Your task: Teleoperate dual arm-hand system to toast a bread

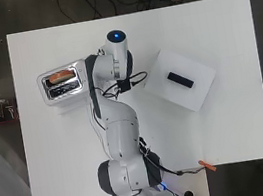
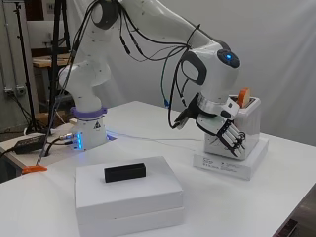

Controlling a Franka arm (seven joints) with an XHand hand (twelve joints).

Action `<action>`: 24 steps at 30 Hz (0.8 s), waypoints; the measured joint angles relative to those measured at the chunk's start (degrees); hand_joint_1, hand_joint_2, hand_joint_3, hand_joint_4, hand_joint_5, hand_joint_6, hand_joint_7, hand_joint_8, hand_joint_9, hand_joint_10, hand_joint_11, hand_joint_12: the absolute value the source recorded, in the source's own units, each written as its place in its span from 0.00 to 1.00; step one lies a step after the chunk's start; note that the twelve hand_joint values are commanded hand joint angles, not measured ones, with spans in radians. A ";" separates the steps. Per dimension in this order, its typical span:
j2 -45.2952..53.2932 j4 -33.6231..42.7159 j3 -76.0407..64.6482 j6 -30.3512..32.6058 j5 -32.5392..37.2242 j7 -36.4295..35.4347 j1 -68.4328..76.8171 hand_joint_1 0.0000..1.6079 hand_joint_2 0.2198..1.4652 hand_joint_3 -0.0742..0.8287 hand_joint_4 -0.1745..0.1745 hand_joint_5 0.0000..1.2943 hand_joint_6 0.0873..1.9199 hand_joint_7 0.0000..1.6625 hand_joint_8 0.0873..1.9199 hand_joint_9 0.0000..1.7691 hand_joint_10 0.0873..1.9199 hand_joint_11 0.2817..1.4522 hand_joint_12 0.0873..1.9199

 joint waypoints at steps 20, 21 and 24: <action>6.83 1.57 -0.58 -2.94 7.45 1.24 -4.00 0.48 0.82 0.07 0.74 0.50 0.60 0.51 0.67 0.61 0.79 0.49 0.76; 6.75 0.50 -0.57 -1.42 7.81 1.48 -4.02 0.56 0.84 0.08 0.69 0.47 0.45 0.57 0.84 0.70 0.90 0.58 0.88; 6.32 -2.93 -0.65 4.75 6.28 0.81 -4.22 0.15 0.67 0.07 0.29 0.27 0.04 0.61 0.99 0.75 0.99 0.61 0.99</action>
